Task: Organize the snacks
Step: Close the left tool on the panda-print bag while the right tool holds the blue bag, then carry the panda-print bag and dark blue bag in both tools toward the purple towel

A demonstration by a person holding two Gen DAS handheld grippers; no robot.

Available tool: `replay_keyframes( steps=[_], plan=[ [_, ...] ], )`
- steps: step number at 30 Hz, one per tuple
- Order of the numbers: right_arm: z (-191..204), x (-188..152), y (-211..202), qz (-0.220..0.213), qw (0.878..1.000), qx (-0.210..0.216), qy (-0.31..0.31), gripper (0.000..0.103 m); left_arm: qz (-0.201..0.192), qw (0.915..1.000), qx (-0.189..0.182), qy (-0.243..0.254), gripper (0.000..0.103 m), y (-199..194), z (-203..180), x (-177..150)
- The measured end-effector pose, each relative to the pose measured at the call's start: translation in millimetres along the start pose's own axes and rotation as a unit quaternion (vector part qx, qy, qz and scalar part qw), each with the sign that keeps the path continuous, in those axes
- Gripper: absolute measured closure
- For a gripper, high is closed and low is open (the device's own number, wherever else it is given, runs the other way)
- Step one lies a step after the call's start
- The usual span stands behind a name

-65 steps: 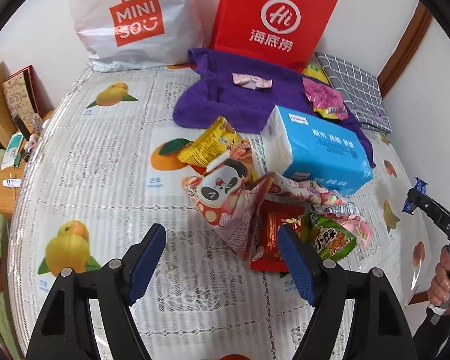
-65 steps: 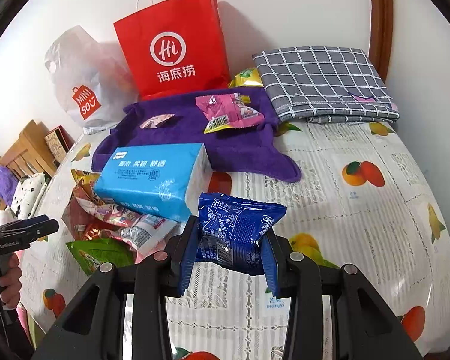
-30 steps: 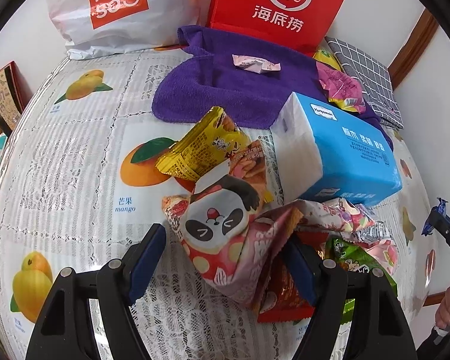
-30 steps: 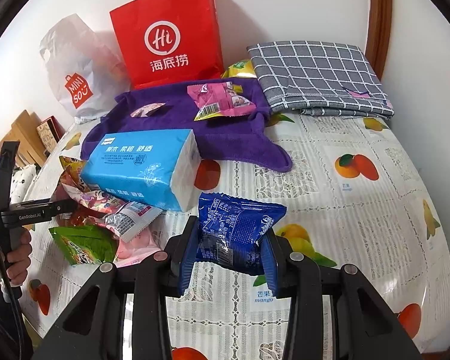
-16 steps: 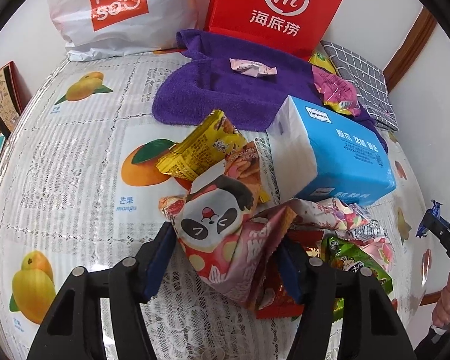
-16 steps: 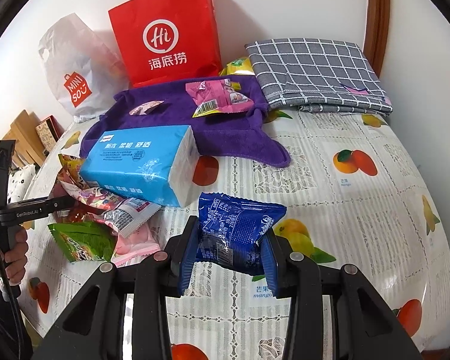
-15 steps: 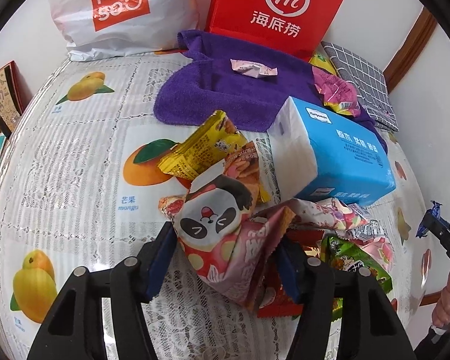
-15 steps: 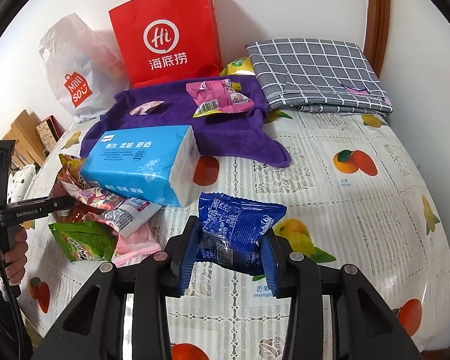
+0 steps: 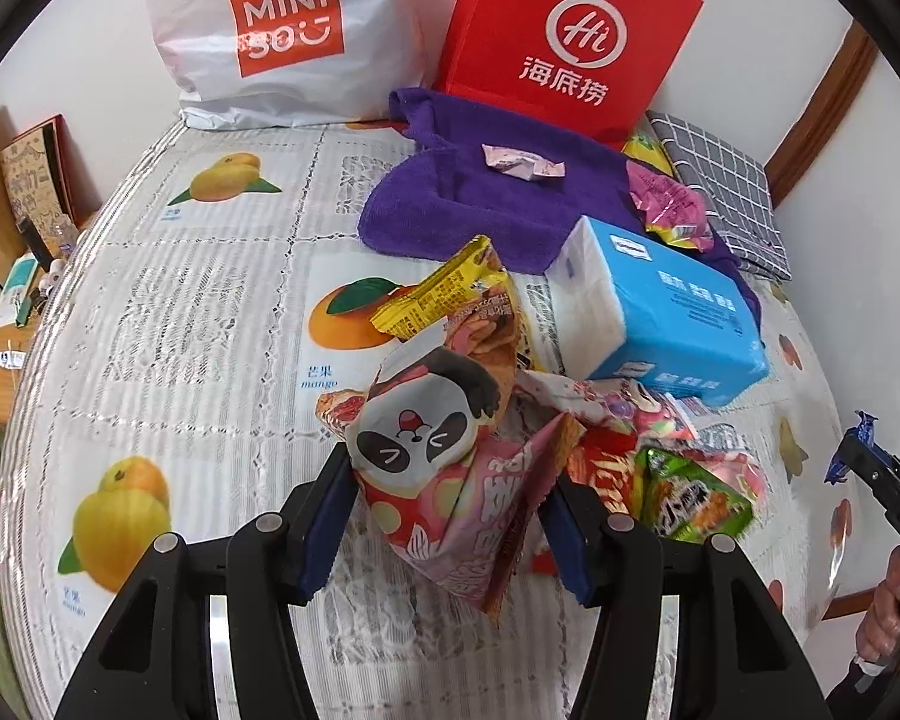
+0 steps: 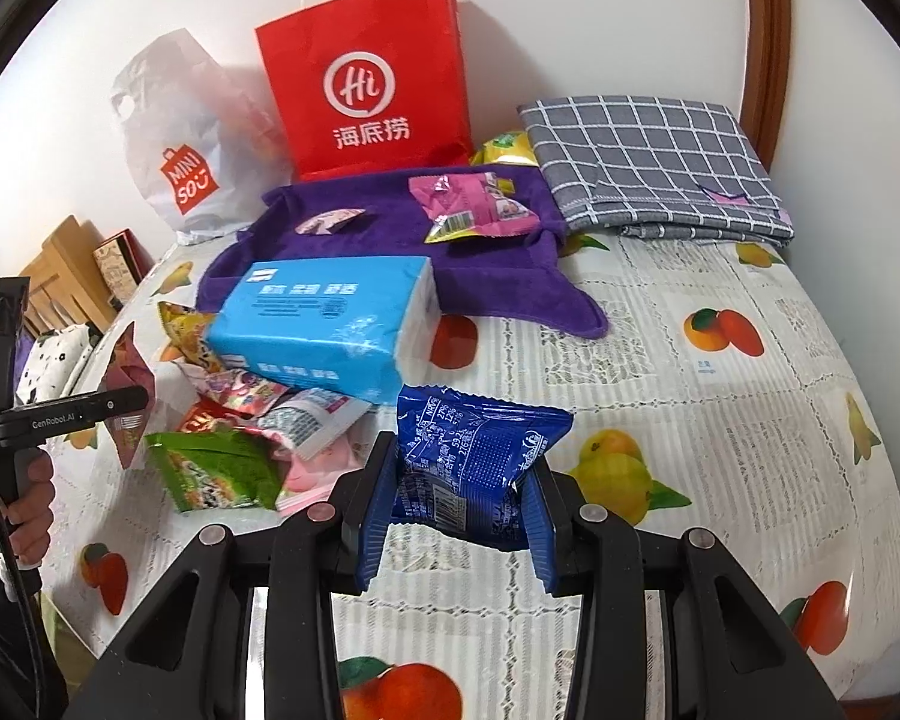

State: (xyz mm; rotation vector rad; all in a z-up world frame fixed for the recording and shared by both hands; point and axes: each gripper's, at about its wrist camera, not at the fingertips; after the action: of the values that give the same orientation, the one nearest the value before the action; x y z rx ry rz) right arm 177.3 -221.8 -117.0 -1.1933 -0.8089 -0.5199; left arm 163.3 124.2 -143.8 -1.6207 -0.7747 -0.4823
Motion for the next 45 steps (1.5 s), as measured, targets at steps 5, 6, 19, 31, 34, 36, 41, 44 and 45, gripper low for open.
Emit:
replay_keyframes(
  steps=[5, 6, 19, 31, 34, 36, 41, 44, 45],
  plan=[
    [8, -2, -11, -0.004, 1.0, 0.007, -0.001, 0.064, -0.005, 0.9999, -0.011, 0.008, 0.047, -15, -11, -4],
    [10, -3, -14, -0.005, 1.0, 0.009, 0.0, 0.064, -0.007, 0.9998, -0.014, 0.009, 0.047, -18, -14, -5],
    [30, 3, -31, -0.014, 1.0, 0.025, 0.002, 0.064, -0.026, 0.9983, -0.046, 0.024, 0.047, -48, -52, 1],
    [44, 26, -14, -0.008, 0.999, 0.054, 0.004, 0.064, -0.044, 0.9965, -0.064, 0.032, 0.047, -57, -75, 20],
    [47, 32, -10, -0.007, 0.998, 0.055, 0.0, 0.064, -0.044, 0.9963, -0.067, 0.031, 0.047, -53, -78, 25],
    [47, 36, -7, -0.007, 0.998, 0.056, -0.001, 0.064, -0.045, 0.9961, -0.07, 0.032, 0.047, -51, -80, 29],
    [49, 48, 1, -0.013, 0.998, 0.062, 0.0, 0.064, -0.046, 0.9954, -0.077, 0.035, 0.047, -45, -87, 39],
    [50, 54, 6, -0.018, 0.998, 0.062, 0.0, 0.064, -0.047, 0.9949, -0.081, 0.037, 0.047, -41, -92, 46],
    [49, 57, 8, -0.019, 0.998, 0.063, 0.001, 0.064, -0.047, 0.9947, -0.083, 0.039, 0.047, -40, -94, 49]
  ],
)
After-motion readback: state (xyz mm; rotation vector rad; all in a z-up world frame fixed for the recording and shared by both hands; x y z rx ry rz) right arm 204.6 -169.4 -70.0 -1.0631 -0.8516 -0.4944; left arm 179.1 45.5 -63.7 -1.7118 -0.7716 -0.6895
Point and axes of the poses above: each gripper's, at about its wrist camera, not at the fingertips, and y roughly the way its jaws point, z to its left, x to its top, and after that the axes turned 15 degrees about -z, right-handed
